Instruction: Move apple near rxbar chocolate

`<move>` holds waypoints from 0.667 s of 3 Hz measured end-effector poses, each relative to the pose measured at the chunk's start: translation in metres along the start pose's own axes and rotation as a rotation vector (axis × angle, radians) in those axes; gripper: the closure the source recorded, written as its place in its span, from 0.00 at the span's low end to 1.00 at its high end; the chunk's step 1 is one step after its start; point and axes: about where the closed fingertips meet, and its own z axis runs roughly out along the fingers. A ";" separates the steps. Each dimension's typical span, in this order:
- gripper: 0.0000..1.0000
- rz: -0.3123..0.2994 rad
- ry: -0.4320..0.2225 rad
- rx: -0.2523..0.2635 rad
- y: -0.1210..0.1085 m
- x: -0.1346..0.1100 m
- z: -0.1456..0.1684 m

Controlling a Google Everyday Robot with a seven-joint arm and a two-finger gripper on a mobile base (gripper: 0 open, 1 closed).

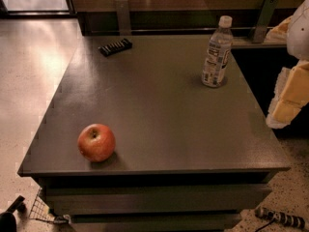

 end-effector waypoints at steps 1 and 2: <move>0.00 -0.002 -0.003 0.003 0.000 -0.001 -0.001; 0.00 -0.009 -0.065 -0.002 0.002 -0.008 0.005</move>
Offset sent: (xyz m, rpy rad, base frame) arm 0.0054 0.0236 -0.0167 0.1846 -0.0253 0.0843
